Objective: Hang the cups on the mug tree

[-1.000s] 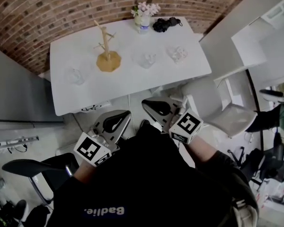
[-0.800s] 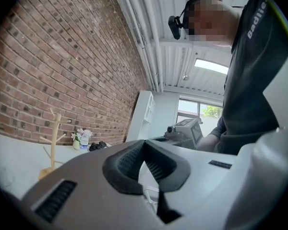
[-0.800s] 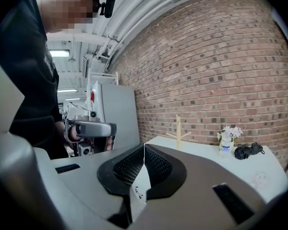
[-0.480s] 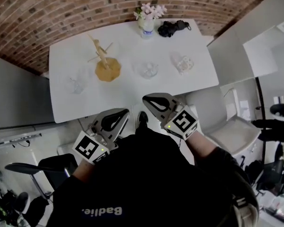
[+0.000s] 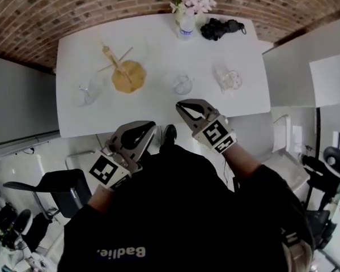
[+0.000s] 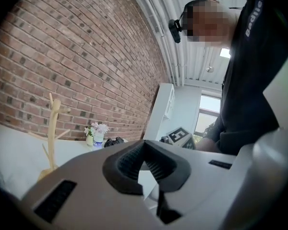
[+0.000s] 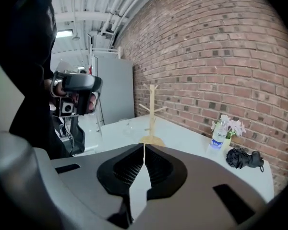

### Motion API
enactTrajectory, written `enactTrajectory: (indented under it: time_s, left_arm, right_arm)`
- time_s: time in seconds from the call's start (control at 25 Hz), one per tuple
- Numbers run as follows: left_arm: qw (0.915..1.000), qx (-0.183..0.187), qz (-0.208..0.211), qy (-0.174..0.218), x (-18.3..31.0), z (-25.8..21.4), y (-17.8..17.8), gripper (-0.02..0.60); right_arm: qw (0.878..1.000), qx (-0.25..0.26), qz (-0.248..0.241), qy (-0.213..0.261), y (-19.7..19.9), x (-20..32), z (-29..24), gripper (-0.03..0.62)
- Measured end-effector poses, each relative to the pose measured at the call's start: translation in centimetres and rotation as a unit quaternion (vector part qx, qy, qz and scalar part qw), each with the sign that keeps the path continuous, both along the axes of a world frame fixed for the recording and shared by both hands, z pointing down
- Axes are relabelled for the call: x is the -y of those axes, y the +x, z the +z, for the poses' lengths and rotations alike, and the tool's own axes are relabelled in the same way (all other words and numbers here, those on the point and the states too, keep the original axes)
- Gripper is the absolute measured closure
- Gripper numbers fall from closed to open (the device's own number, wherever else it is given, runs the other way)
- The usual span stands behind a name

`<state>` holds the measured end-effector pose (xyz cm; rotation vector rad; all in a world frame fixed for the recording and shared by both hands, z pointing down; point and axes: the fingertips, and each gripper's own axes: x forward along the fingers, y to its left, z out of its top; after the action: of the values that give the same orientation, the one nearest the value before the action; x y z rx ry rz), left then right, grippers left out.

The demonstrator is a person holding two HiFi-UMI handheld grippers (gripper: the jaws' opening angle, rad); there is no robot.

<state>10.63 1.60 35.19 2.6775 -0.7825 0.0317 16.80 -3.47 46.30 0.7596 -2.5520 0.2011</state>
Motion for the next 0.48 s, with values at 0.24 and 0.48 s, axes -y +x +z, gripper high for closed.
enactTrajectory:
  time_s: [0.24,0.48]
  left_arm:
    - [0.9997,0.009,0.013,-0.018,0.4,1.3,-0.4,0.583]
    - [0.9997,-0.002,0.022,-0.009,1.4,1.7,-0.9,0.583]
  right_arm:
    - [0.997,-0.070,-0.007,-0.006,0.5,1.6,4.2,0.562]
    - [0.991,-0.132,-0.014,-0.013,0.4,2.5,7.7,0.560]
